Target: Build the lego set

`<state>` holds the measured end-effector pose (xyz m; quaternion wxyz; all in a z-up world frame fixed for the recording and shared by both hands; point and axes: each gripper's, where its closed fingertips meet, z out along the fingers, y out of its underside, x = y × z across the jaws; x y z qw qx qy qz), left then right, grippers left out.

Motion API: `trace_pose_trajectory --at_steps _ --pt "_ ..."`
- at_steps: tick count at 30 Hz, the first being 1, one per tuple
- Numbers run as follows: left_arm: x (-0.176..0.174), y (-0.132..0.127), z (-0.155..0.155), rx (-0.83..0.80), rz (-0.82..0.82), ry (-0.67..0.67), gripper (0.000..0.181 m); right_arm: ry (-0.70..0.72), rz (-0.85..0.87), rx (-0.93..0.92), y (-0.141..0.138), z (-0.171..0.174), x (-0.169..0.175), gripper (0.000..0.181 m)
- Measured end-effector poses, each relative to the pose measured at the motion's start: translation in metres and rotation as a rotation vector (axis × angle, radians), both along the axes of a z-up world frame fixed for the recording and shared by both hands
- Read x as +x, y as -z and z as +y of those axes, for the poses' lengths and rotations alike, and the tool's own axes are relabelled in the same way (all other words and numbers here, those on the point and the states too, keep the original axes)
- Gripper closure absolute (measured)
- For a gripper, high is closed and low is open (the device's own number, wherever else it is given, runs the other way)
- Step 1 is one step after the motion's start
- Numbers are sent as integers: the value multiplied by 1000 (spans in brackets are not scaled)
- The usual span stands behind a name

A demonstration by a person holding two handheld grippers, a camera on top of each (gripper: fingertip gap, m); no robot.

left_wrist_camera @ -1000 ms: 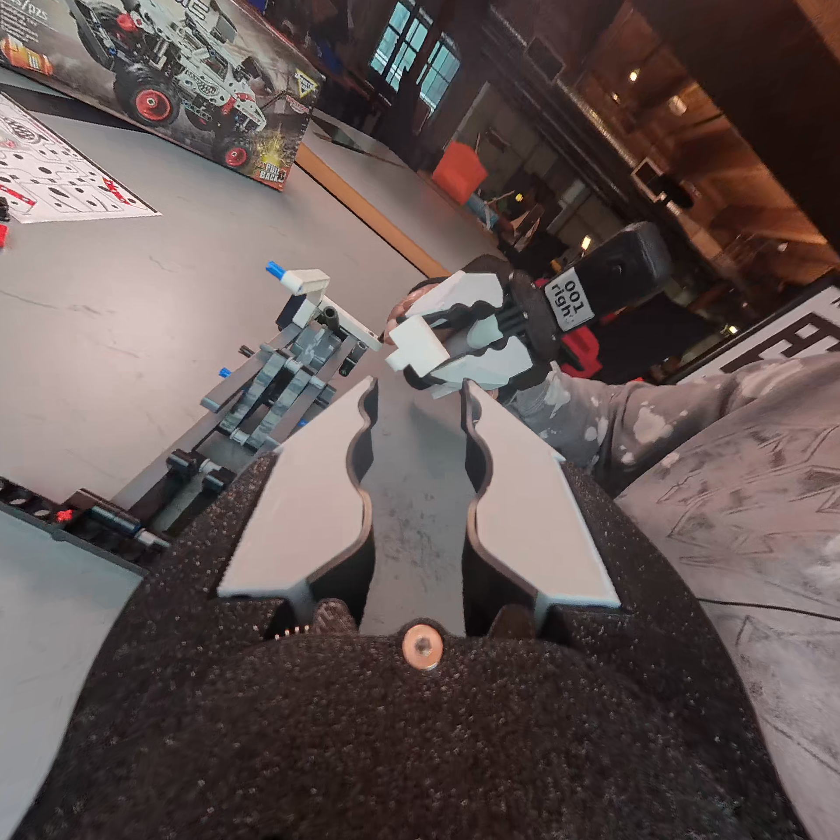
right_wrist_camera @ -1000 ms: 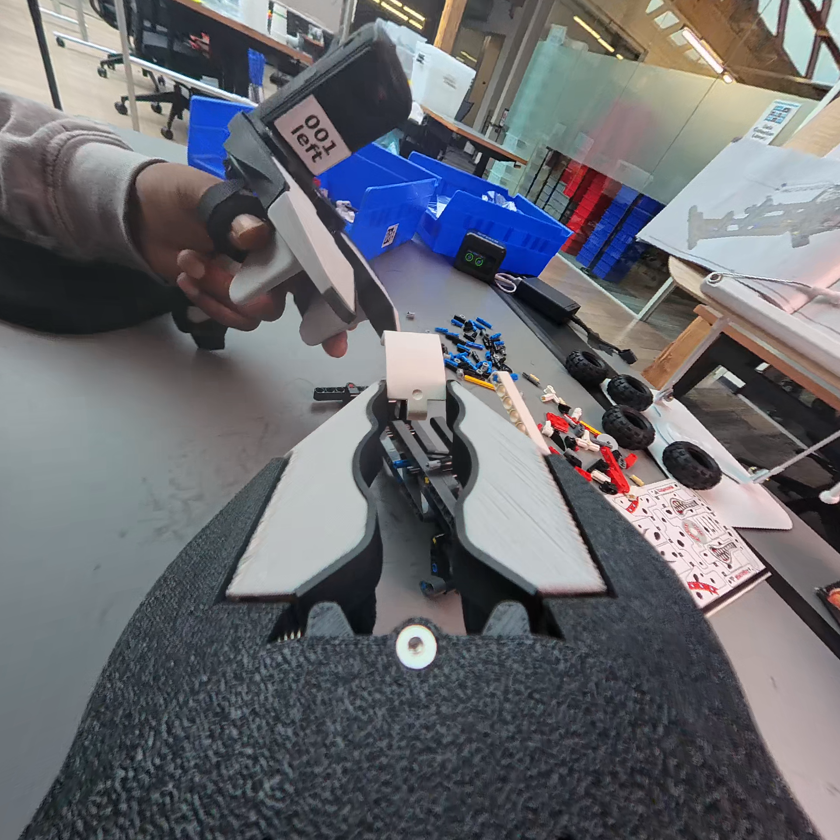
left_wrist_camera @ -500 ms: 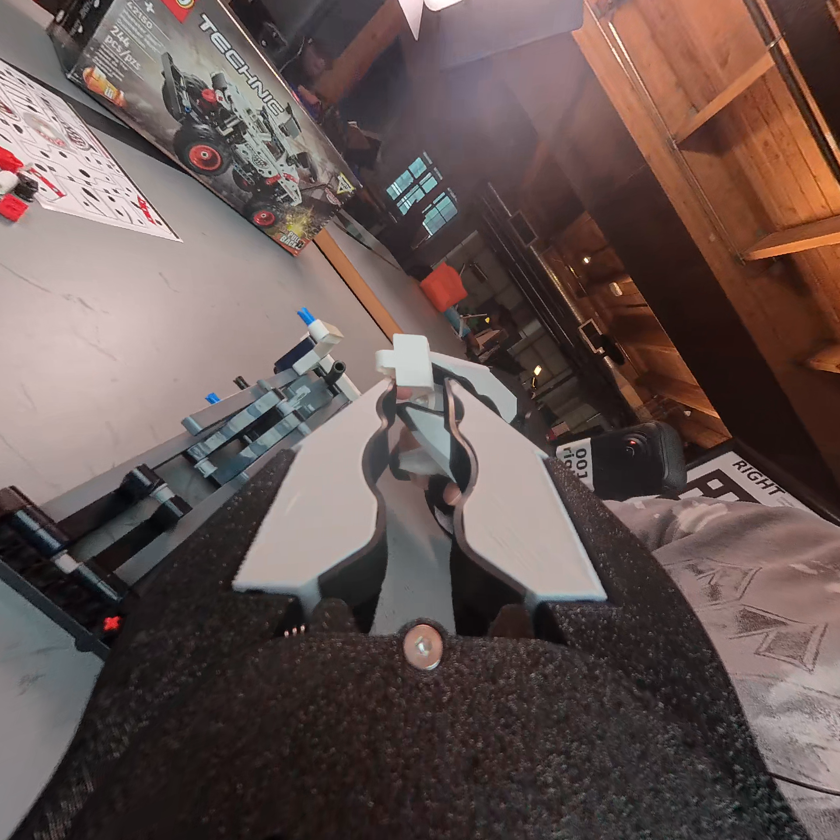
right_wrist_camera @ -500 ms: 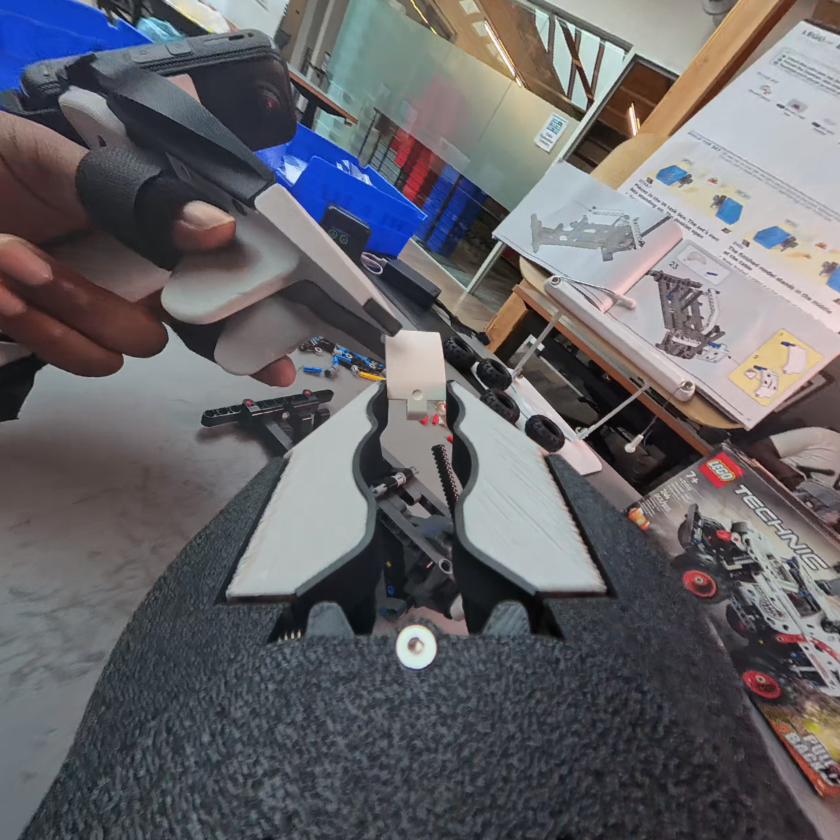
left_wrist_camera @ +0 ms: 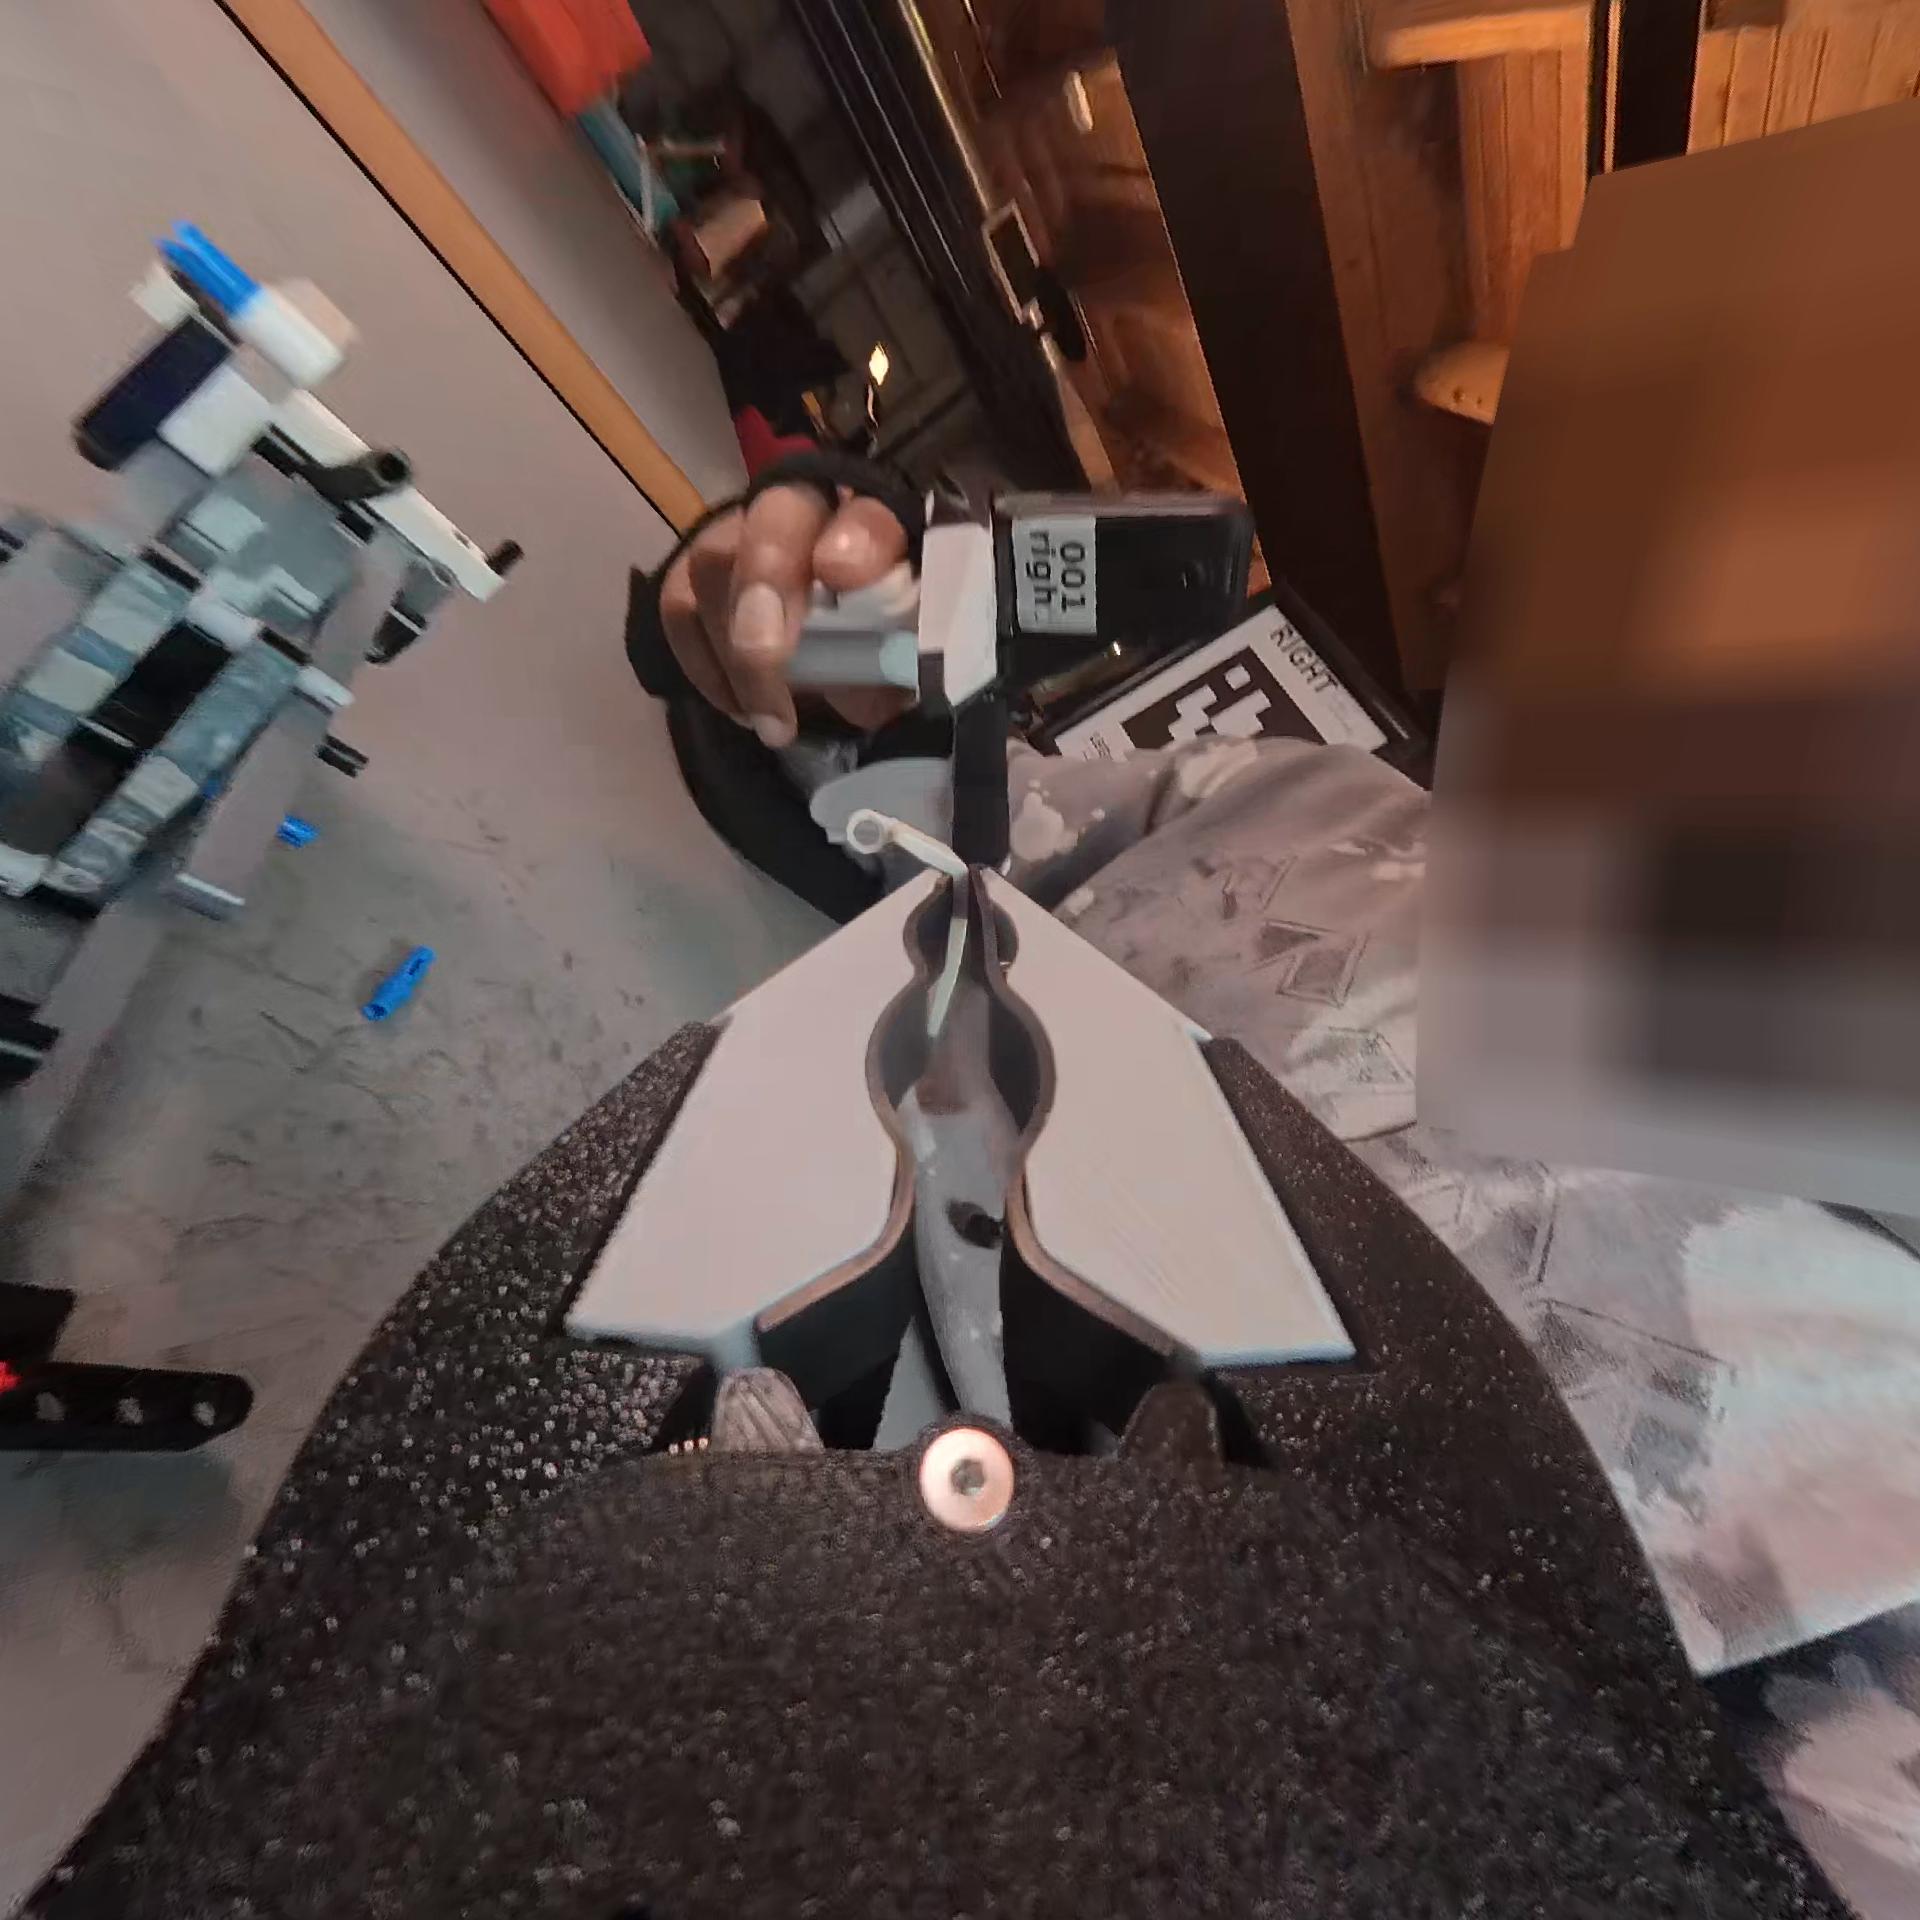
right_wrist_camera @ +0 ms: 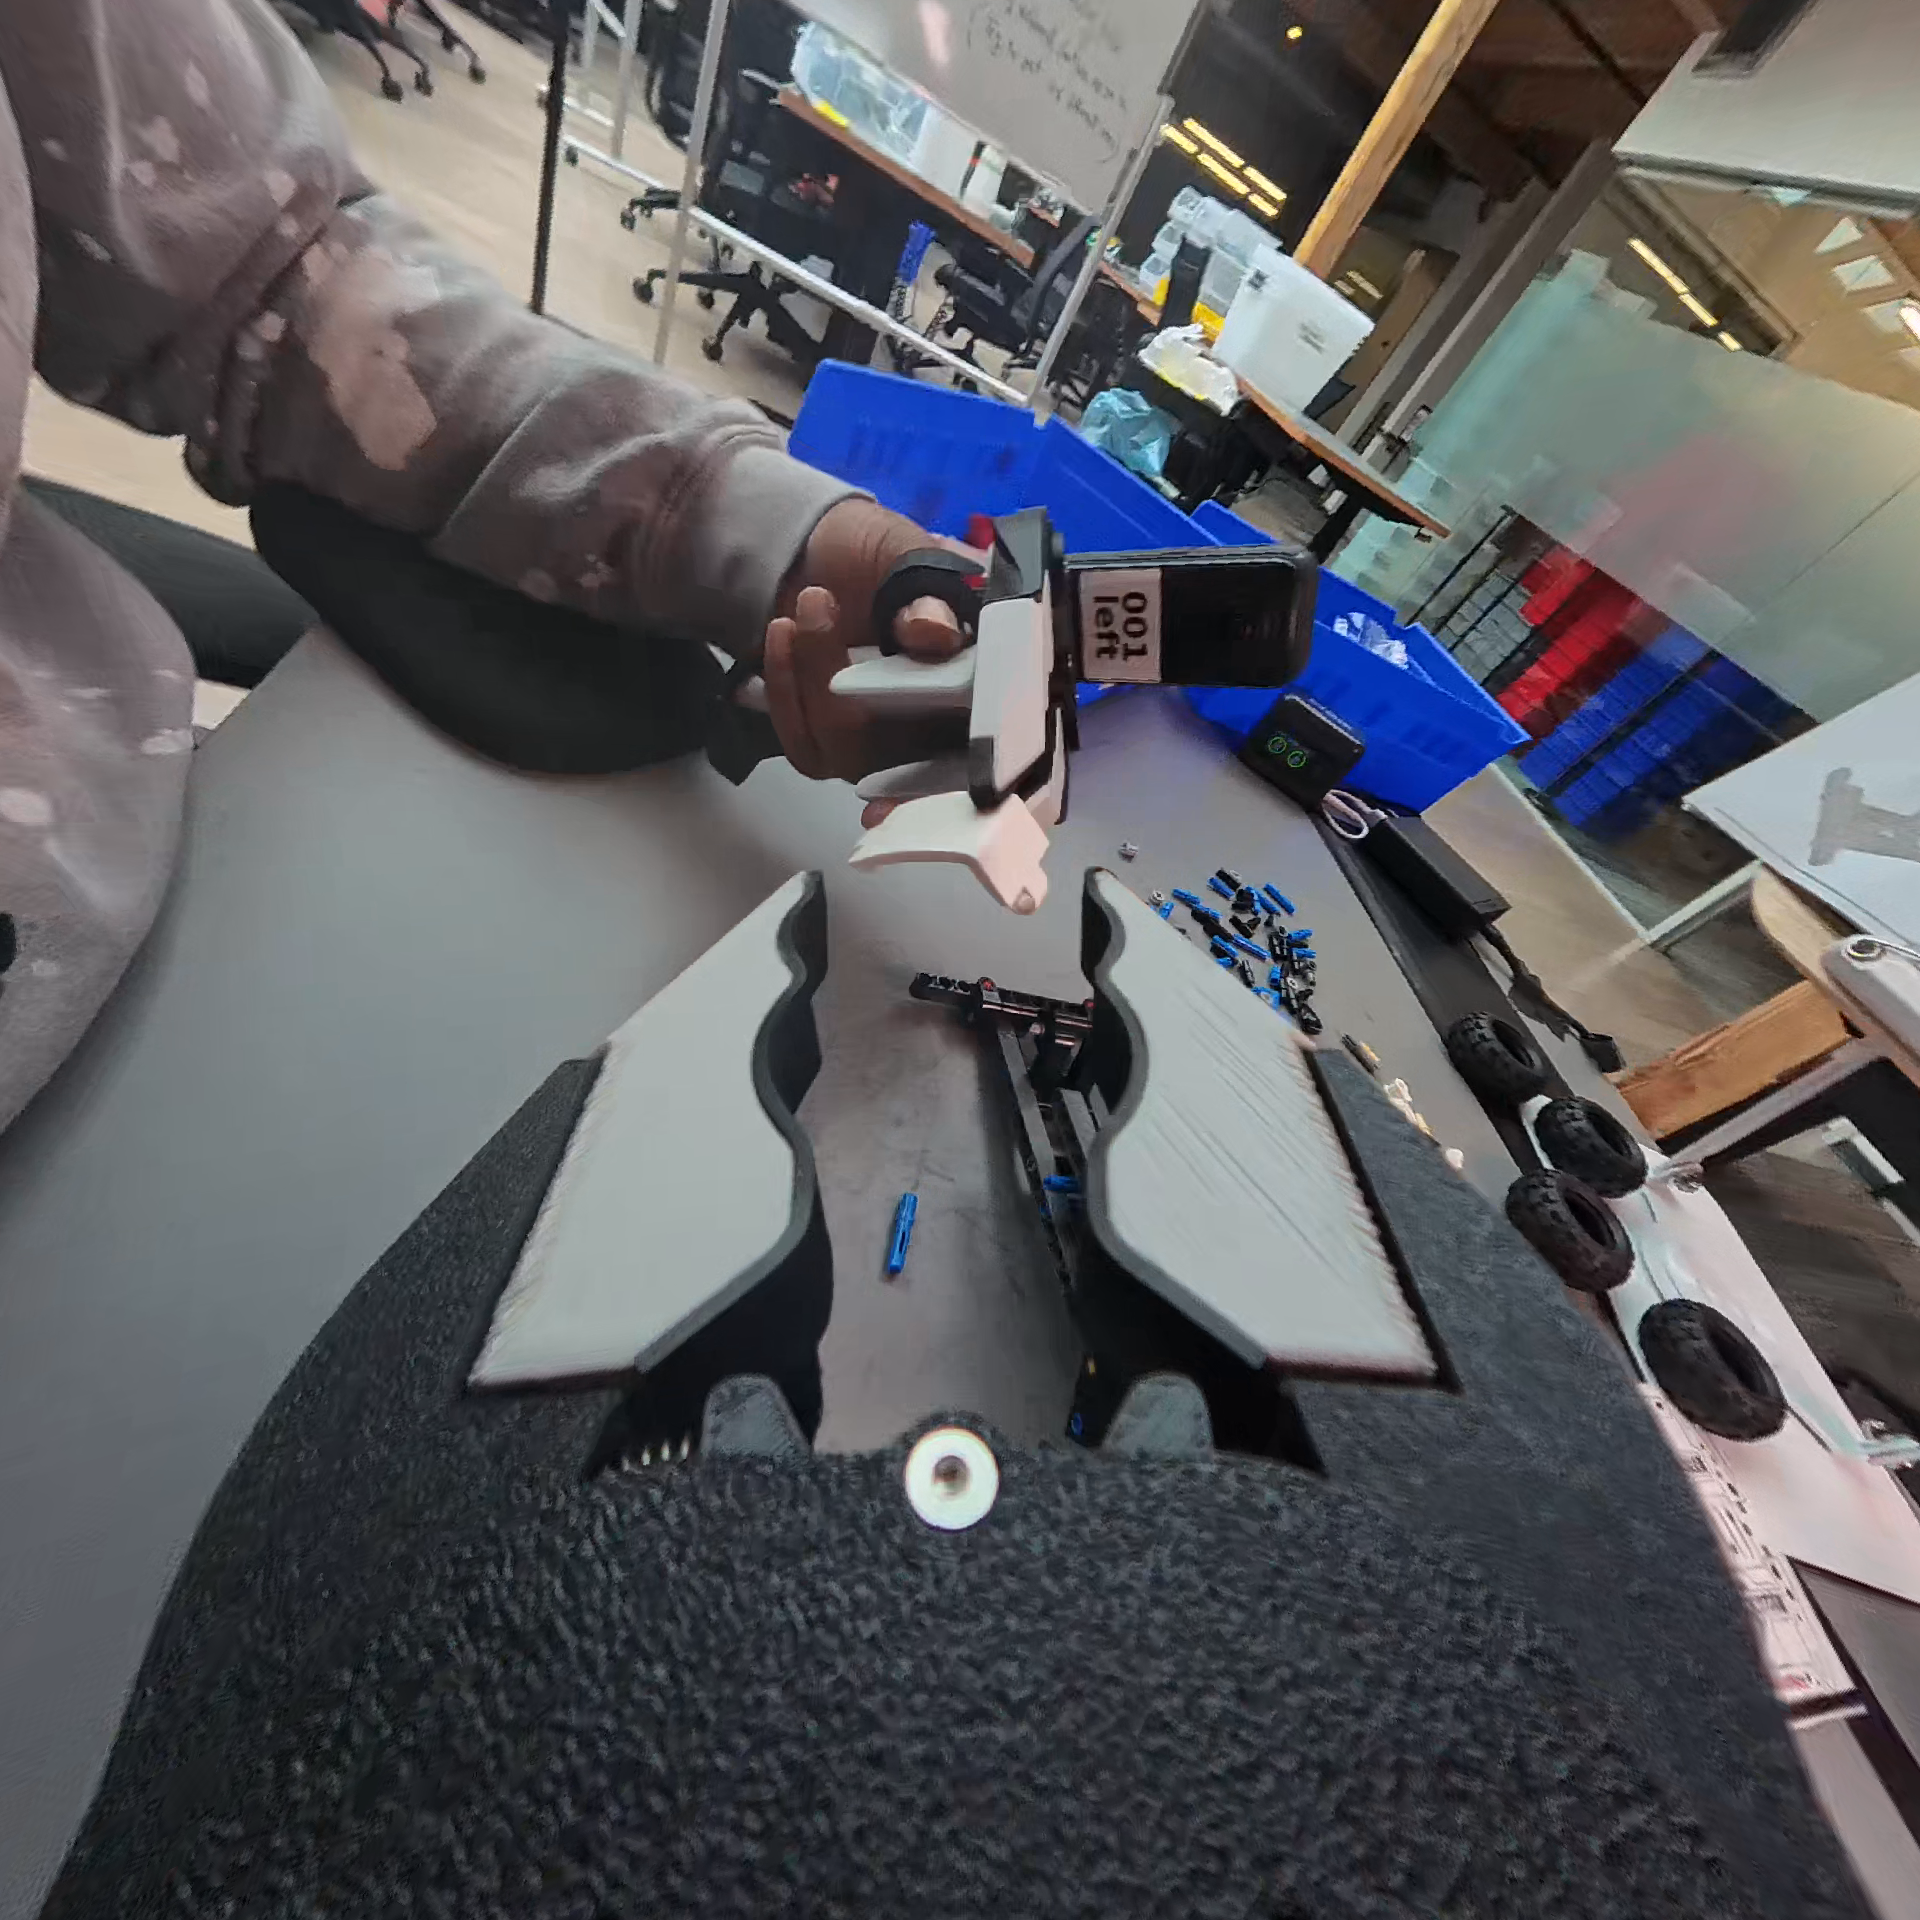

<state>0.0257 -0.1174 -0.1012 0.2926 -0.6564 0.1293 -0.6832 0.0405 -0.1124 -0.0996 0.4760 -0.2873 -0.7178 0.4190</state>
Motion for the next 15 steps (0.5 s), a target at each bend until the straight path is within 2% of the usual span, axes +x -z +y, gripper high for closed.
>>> trace_pose_trajectory --at_steps 2,4,5,7,8,9,10,12,15 --pt "16 7 -8 -8 36 77 179 -40 -99 65 15 -6 5 116" --pt "31 17 -14 -27 71 144 180 -72 -175 96 33 -15 6 112" --pt "37 22 -16 -36 88 163 180 -94 -183 92 38 -21 6 116" --pt "42 28 -17 -56 98 182 179 -115 -198 106 48 -27 7 135" --pt "41 29 -15 -63 94 167 180 -110 -205 120 51 -25 7 138" --pt "38 31 -11 -75 93 141 178 -67 -197 116 50 -17 5 157" --pt "32 33 -3 -80 97 90 177 -45 -191 81 48 -11 3 158" --pt "17 39 12 -40 169 -26 154 43 -215 -28 45 7 -1 159" --pt "3 36 19 141 315 -140 150 159 -268 -149 51 30 -7 159"
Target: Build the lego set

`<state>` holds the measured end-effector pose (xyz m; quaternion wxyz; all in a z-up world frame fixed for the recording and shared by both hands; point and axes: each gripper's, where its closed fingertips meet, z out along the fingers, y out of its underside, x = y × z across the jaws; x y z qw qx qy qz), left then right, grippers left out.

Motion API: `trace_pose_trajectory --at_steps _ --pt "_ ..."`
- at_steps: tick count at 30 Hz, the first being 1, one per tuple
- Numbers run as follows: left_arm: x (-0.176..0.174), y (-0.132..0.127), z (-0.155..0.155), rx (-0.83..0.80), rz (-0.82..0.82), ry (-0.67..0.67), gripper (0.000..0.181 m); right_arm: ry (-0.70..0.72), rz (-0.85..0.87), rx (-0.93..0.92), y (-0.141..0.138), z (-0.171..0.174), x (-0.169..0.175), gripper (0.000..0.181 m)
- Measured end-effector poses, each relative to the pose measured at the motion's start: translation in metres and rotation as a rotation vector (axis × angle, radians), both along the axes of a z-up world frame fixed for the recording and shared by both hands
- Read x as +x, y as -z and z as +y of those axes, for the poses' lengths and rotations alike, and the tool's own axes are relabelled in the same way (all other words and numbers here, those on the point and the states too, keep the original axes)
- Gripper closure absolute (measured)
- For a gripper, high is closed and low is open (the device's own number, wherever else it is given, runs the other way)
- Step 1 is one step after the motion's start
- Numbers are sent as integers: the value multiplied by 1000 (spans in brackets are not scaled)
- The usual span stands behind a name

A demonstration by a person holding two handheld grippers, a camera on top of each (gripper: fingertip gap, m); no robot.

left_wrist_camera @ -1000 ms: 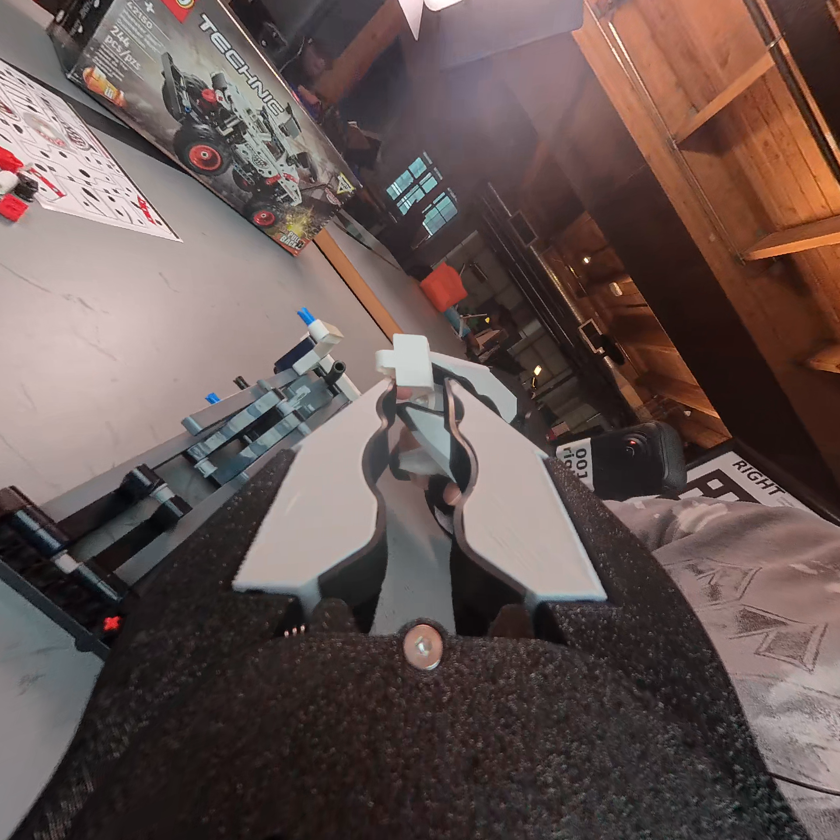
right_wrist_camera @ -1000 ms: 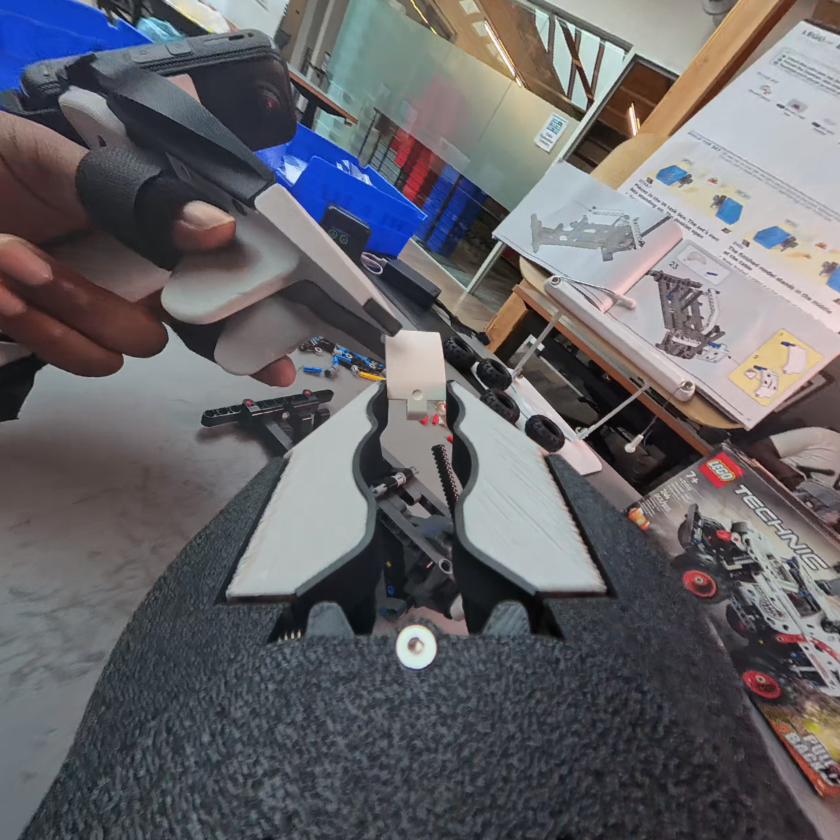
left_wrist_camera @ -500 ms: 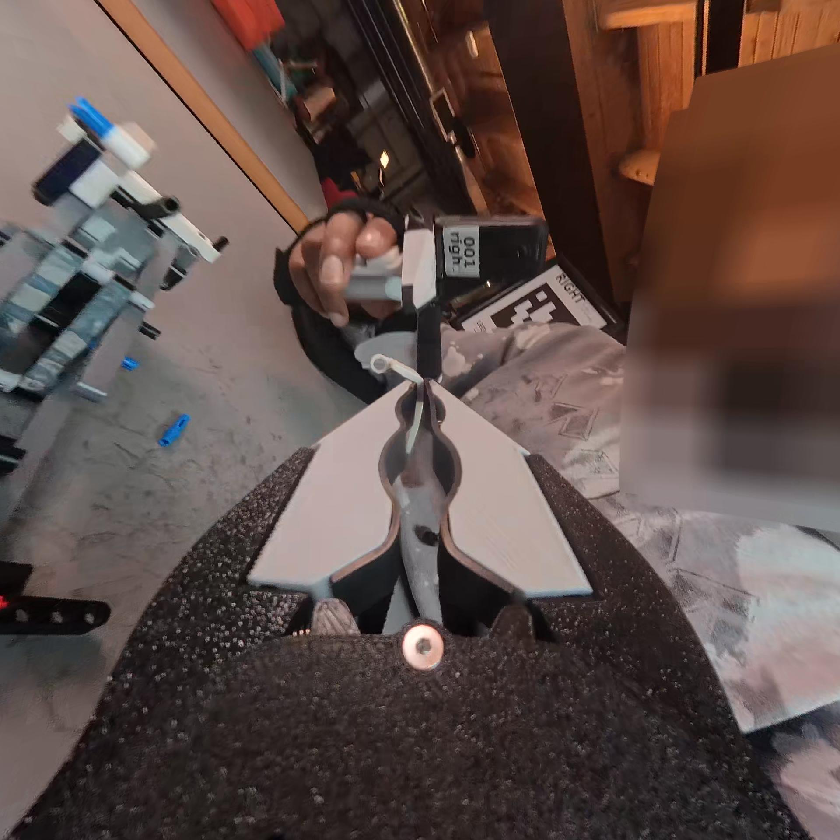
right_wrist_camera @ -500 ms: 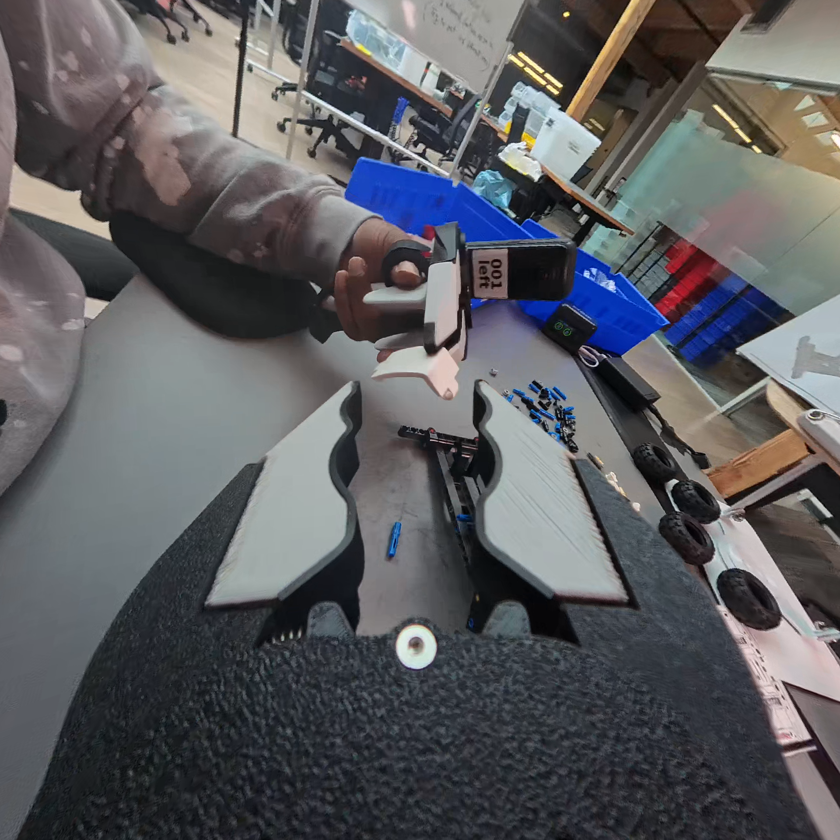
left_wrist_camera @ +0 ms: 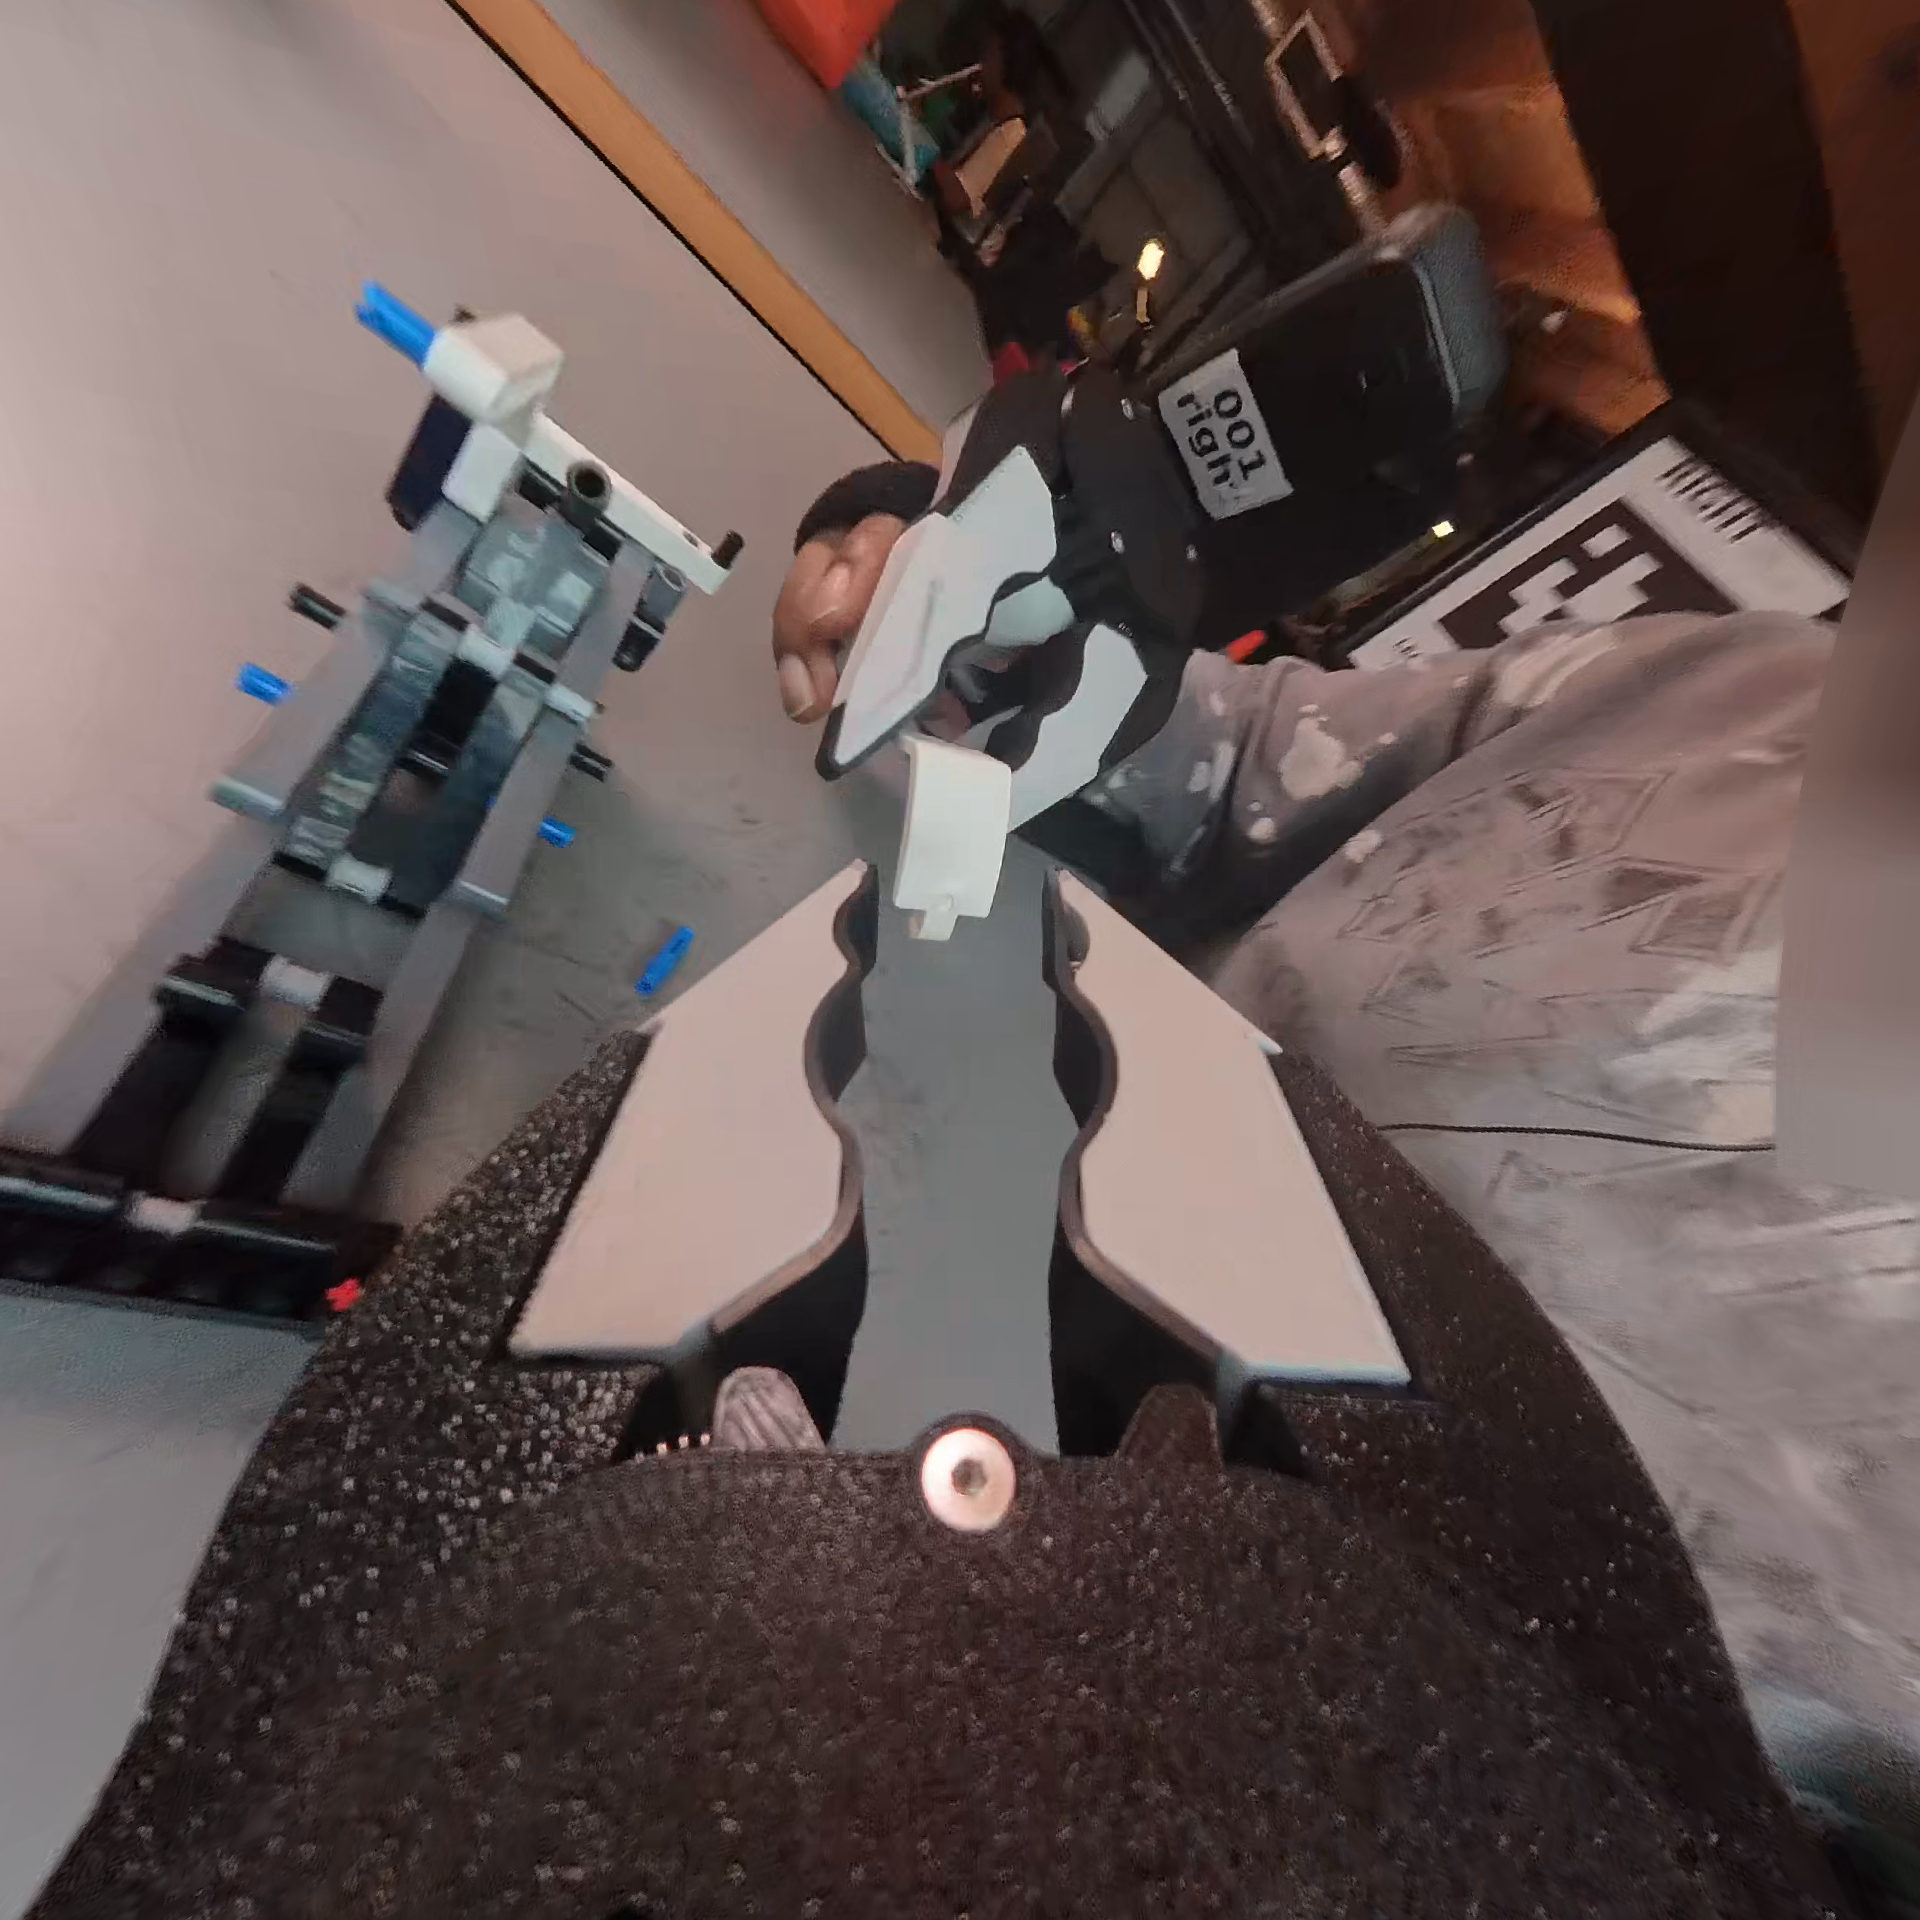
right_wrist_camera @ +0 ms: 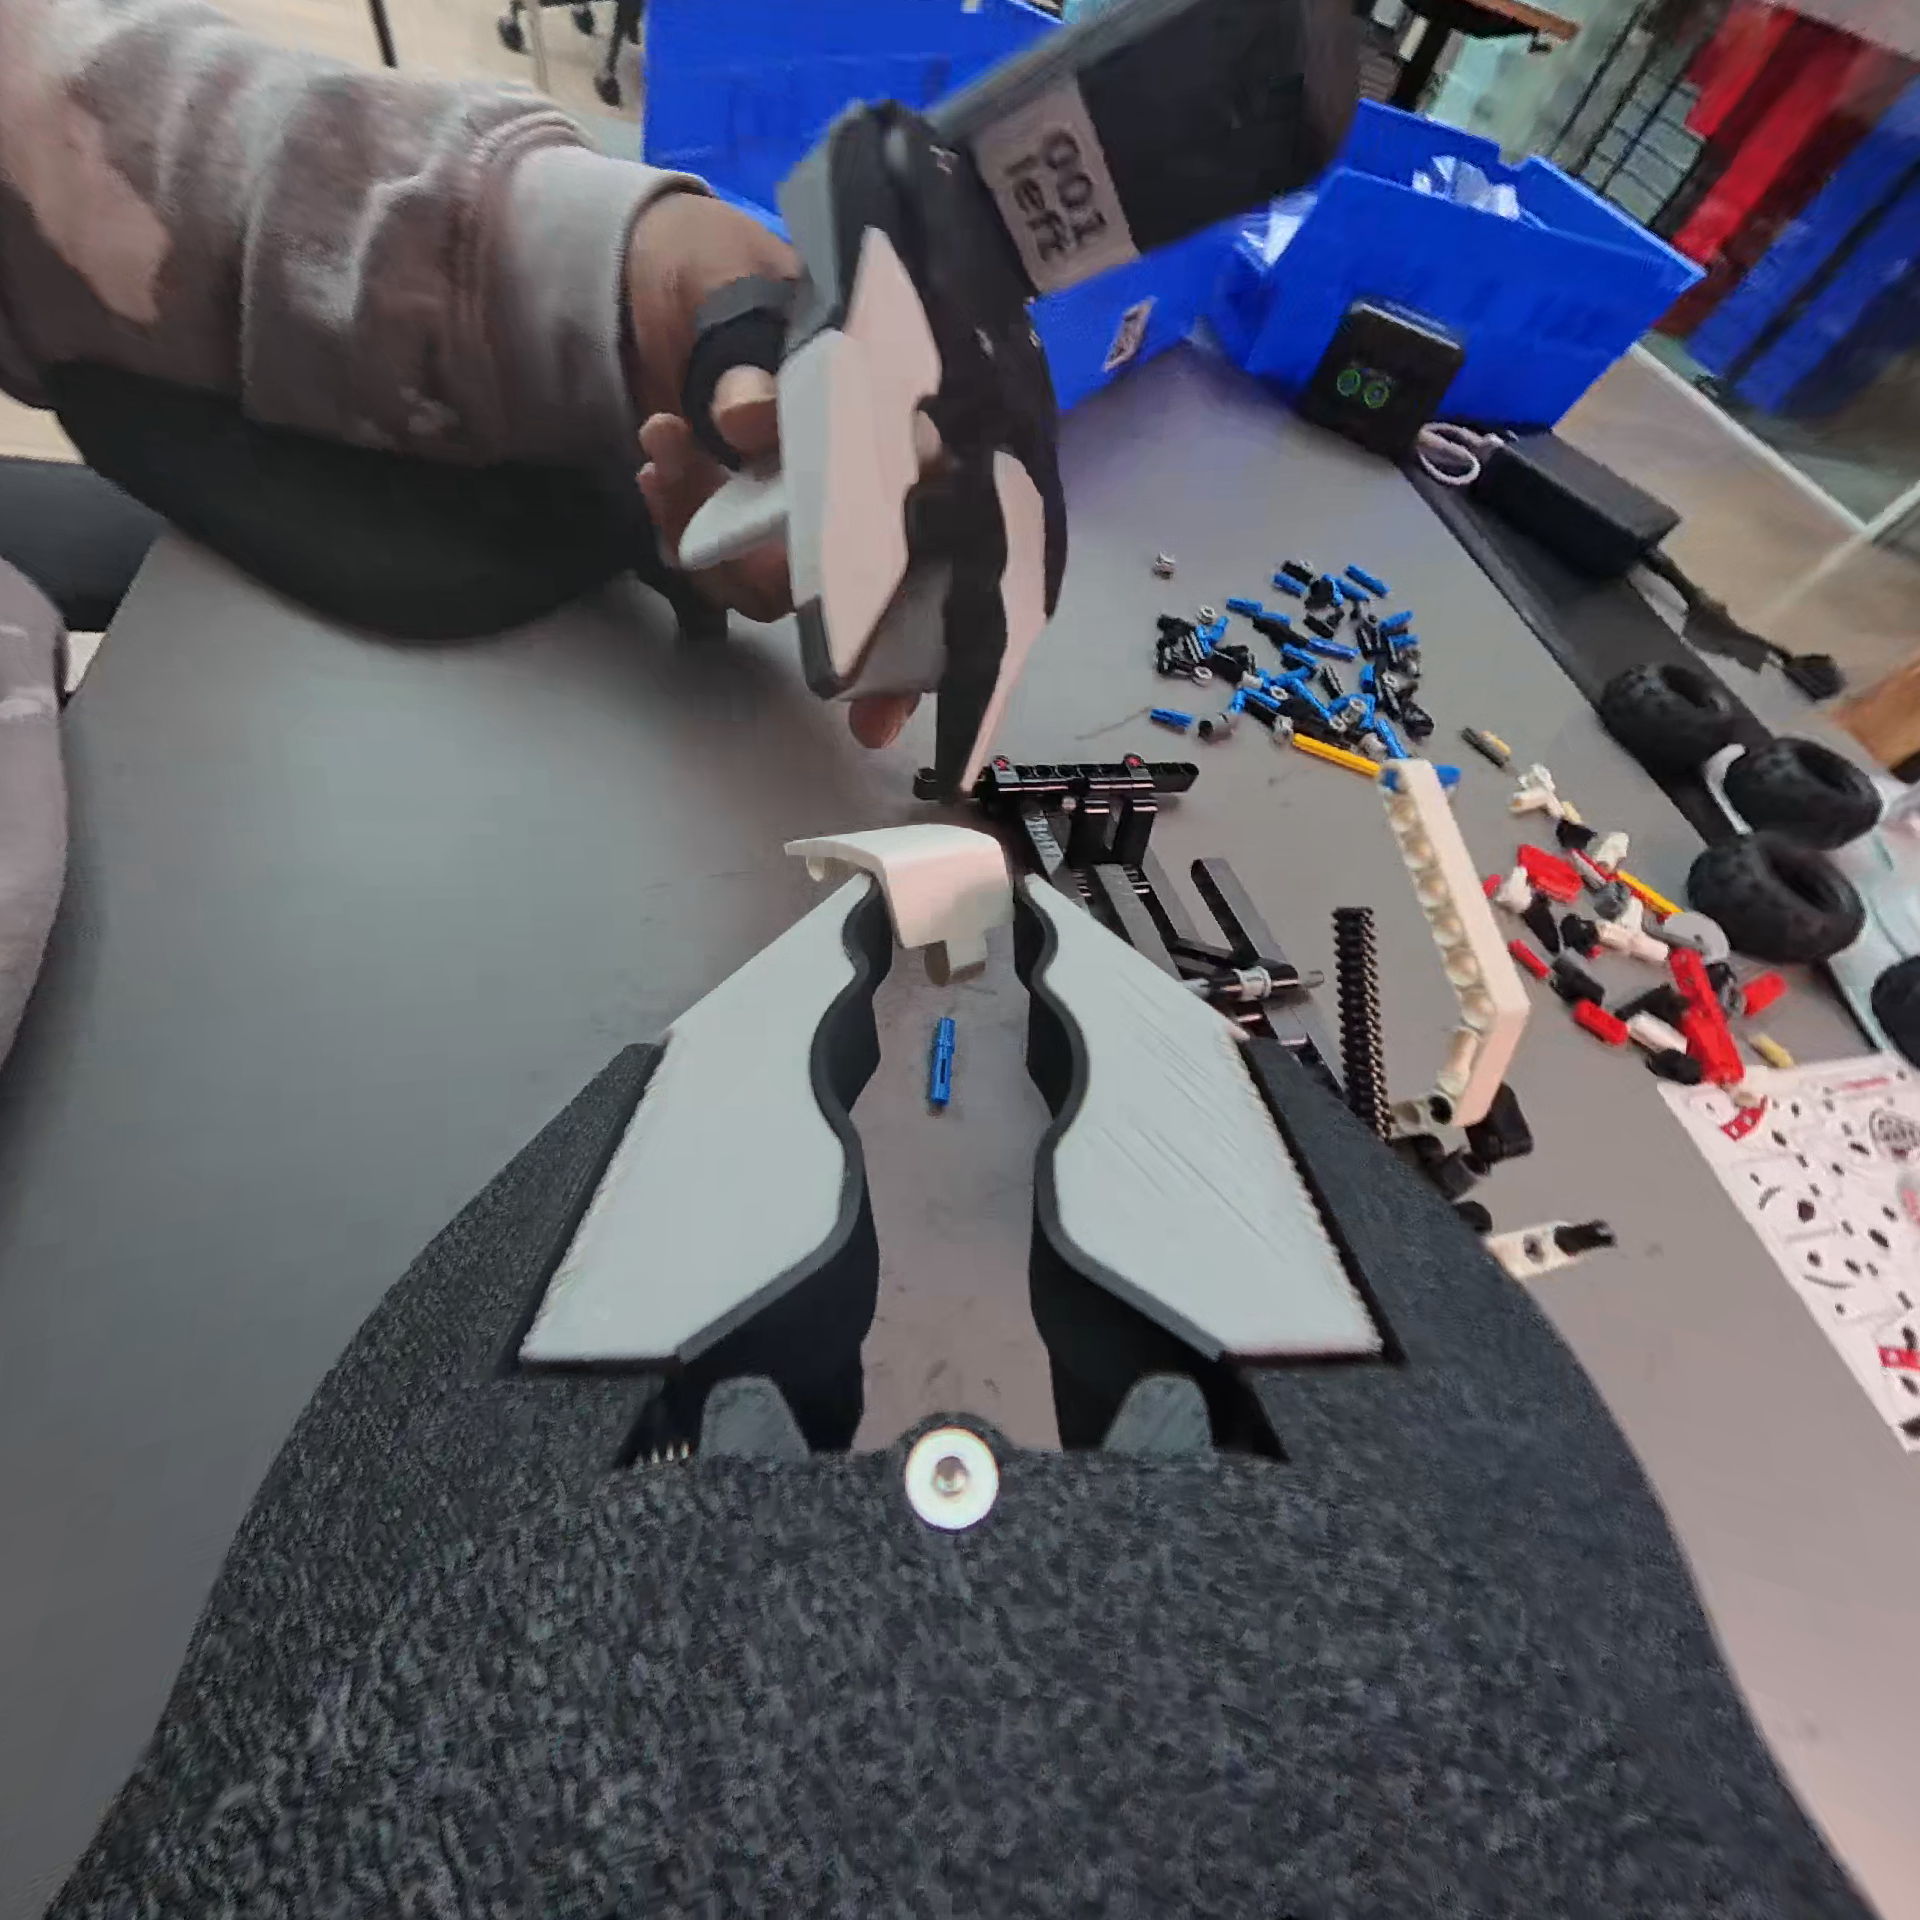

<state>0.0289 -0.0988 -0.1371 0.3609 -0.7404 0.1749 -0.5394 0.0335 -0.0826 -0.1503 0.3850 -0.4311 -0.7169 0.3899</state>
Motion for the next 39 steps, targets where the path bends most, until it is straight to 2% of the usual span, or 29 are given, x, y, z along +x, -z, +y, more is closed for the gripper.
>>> trace_pose_trajectory --at_steps 4,7,8,12,16,20,23,24,27,30,39 --pt "0 11 7 168 264 -101 142 135 1 -162 -1 13 -12 159" --pt "1 11 14 206 313 -154 149 164 15 -190 -2 11 -18 160" --pt "2 9 13 218 306 -144 156 153 13 -176 0 9 -18 160" --pt "1 10 2 213 317 -61 156 21 -82 -99 19 -8 -9 158" --pt "9 43 -13 264 566 57 156 -104 -220 18 44 -17 12 154" --pt "13 69 -15 288 743 103 157 -57 -302 -16 50 -3 19 145" --pt "12 77 -15 289 791 118 156 -30 -356 -34 60 2 20 145" --pt "12 79 -17 286 800 135 157 -37 -368 -39 62 1 21 151" --pt "9 83 -22 272 815 161 157 -90 -370 -145 52 -3 27 154" --pt "12 84 -21 278 820 158 157 34 -346 -91 51 21 19 160" --pt "23 88 -24 291 823 175 156 66 -444 -13 74 12 5 159"
